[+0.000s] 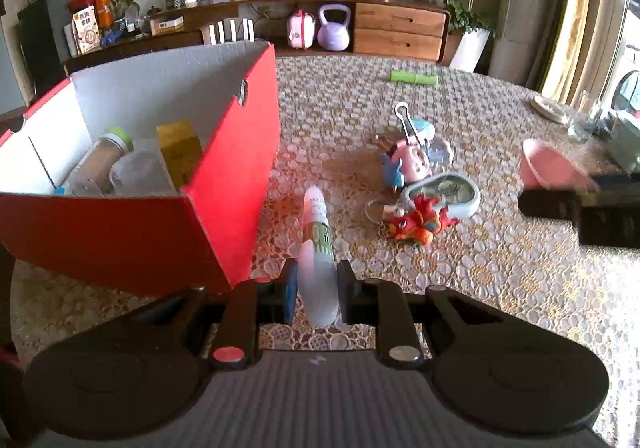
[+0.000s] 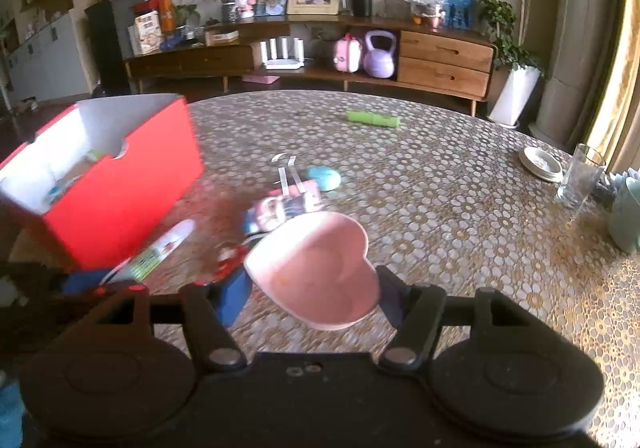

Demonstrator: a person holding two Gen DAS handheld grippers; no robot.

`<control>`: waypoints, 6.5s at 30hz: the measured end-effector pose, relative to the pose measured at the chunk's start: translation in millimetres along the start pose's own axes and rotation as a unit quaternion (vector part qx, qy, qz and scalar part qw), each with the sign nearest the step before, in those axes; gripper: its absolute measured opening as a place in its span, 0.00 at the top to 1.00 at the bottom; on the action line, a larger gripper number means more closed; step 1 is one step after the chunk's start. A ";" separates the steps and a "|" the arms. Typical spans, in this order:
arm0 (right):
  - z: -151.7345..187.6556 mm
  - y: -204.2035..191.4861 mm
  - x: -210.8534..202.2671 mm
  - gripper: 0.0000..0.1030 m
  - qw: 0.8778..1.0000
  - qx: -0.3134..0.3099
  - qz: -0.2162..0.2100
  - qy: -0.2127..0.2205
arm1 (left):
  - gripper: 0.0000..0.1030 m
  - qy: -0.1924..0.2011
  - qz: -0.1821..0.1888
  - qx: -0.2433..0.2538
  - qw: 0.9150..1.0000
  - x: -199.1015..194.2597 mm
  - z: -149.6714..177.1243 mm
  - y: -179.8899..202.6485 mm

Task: Organize rigid objects
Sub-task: 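Carry the white marker and pink heart dish over the red box, then lower the marker and dish into the box and open both tools, then withdraw both tools from the box toward the figures on the table, then grasp the red dragon figure with the left tool while the right tool grasps the pink pig figure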

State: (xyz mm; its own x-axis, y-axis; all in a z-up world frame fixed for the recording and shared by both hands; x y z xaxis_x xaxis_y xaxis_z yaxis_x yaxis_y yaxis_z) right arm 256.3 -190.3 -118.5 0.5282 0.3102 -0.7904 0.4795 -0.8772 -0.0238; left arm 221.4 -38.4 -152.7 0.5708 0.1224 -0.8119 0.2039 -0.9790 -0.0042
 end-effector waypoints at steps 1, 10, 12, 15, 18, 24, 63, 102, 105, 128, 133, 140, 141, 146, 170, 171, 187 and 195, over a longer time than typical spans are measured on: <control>1.5 -4.9 -5.0 0.36 1.000 -0.006 0.001 0.001 | 0.81 0.005 0.004 0.000 1.000 -5.0 -2.4 -1.3; 3.4 -33.0 -42.8 0.36 1.000 -0.025 0.006 0.010 | 0.82 0.009 0.036 0.042 0.998 -25.5 -16.1 1.1; 3.4 -36.6 -48.9 0.36 1.000 -0.026 0.010 0.013 | 0.82 0.012 0.038 0.039 0.998 -28.9 -20.5 -2.6; 2.1 -41.0 -58.7 0.36 0.999 -0.026 0.014 0.019 | 0.83 0.022 0.042 0.037 0.998 -38.9 -28.7 -8.9; -0.7 -47.4 -66.5 0.36 0.999 -0.030 0.017 0.024 | 0.83 0.029 0.053 0.033 0.998 -50.7 -36.6 -17.2; -10.0 -62.6 -77.3 0.36 0.999 -0.030 0.011 0.021 | 0.83 0.027 0.084 0.035 0.995 -74.0 -47.8 -27.4; -100.2 -209.8 30.2 0.36 0.989 -0.147 -0.005 -0.013 | 0.82 0.001 0.028 -0.046 0.999 -49.4 -123.1 -223.7; -82.2 -212.3 8.1 0.22 0.991 -0.116 -0.069 -0.008 | 0.73 -0.064 -0.015 -0.054 0.996 -6.7 -109.6 -255.2; -79.8 -206.5 -5.9 0.20 0.991 -0.112 -0.074 0.001 | 0.73 -0.056 -0.011 -0.046 0.997 -14.3 -109.0 -248.8; -49.1 -149.8 -83.5 0.03 0.994 -0.064 -0.075 0.045 | 0.45 0.023 0.055 0.017 0.998 -98.3 -88.7 -145.0; -43.5 -135.0 -92.6 0.02 0.995 -0.053 -0.072 0.051 | 0.36 0.049 0.066 0.035 0.996 -112.2 -82.7 -123.3; -27.1 -104.8 -103.0 0.00 0.996 -0.027 -0.062 0.060 | 0.25 0.060 0.078 0.050 0.994 -119.7 -72.3 -93.0; -24.0 -99.9 -103.9 0.00 0.996 -0.024 -0.060 0.061 | 0.24 0.061 0.082 0.052 0.993 -119.8 -71.2 -88.3; -5.1 -77.1 -107.2 0.00 0.997 -0.022 -0.044 0.063 | 0.19 0.069 0.091 0.057 0.992 -120.4 -65.8 -67.2; 18.1 38.4 -50.7 0.00 1.000 0.010 0.015 0.024 | 0.19 0.039 0.107 0.088 0.990 -51.0 -25.9 29.1; 16.0 42.2 -46.5 0.00 1.000 0.013 0.012 0.020 | 0.19 0.040 0.106 0.090 0.989 -46.7 -24.4 32.4; -34.3 31.4 26.4 0.01 0.999 -0.018 -0.035 -0.009 | 0.19 0.021 0.084 0.086 0.993 24.3 -20.1 53.2; -54.4 9.7 63.9 0.04 0.996 -0.050 -0.065 -0.033 | 0.19 0.033 0.084 0.093 0.992 42.6 -26.9 60.0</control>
State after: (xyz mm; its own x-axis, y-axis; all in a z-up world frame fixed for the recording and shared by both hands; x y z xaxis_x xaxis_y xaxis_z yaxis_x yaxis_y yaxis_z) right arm 332.8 -159.1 -135.9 0.4111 0.3905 -0.8237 0.6093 -0.7898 -0.0703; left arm 279.2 -87.5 -171.8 0.6357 -0.0411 -0.7708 -0.0449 -0.9989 0.0163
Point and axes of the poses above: each gripper's, at about its wrist camera, not at the fingertips, and x roughly the way its jaws point, y to its right, z to its underside, the point moved 6 cm from there along x, roughly the way its jaws point, and after that the axes turned 9 degrees about -y, right-handed, at the moved point
